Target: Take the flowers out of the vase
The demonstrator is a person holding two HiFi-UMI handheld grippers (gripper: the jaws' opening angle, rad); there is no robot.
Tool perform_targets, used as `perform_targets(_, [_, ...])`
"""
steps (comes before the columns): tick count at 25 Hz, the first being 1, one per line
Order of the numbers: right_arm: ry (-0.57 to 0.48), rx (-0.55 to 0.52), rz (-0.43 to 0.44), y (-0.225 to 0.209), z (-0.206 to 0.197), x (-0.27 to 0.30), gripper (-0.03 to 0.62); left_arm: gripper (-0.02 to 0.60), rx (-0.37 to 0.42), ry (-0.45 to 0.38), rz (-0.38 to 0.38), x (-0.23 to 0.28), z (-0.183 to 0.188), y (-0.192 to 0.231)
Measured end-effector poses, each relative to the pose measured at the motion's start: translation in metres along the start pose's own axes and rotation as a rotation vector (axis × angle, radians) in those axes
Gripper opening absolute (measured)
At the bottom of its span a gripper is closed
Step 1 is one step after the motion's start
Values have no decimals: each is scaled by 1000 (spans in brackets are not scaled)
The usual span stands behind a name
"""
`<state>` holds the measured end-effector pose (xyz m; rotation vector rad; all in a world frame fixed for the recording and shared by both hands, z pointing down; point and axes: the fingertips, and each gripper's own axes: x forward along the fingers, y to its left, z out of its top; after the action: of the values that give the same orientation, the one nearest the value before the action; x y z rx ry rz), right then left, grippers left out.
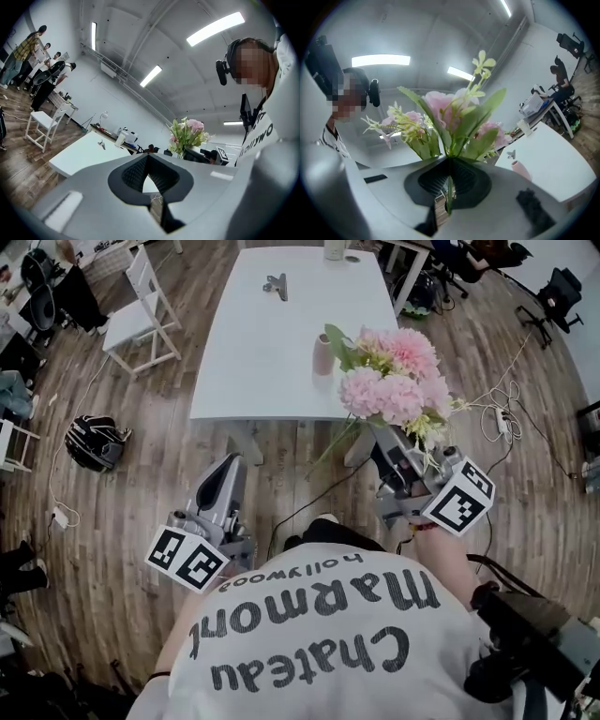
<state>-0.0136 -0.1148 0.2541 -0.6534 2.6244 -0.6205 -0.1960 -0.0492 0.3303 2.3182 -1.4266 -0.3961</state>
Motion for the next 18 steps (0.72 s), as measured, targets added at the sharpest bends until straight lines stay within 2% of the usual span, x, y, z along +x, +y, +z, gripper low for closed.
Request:
perform_targets(5, [-2, 16, 20, 2, 5, -12, 21, 5, 32, 3, -15, -1, 0, -25])
perform_targets(10, [33, 28, 26, 1, 10, -35, 21, 5, 24, -2, 8, 4, -7, -50])
perform_targets(18, [56, 49, 33, 1, 17, -119, 21, 5, 35, -31, 8, 11, -44, -119])
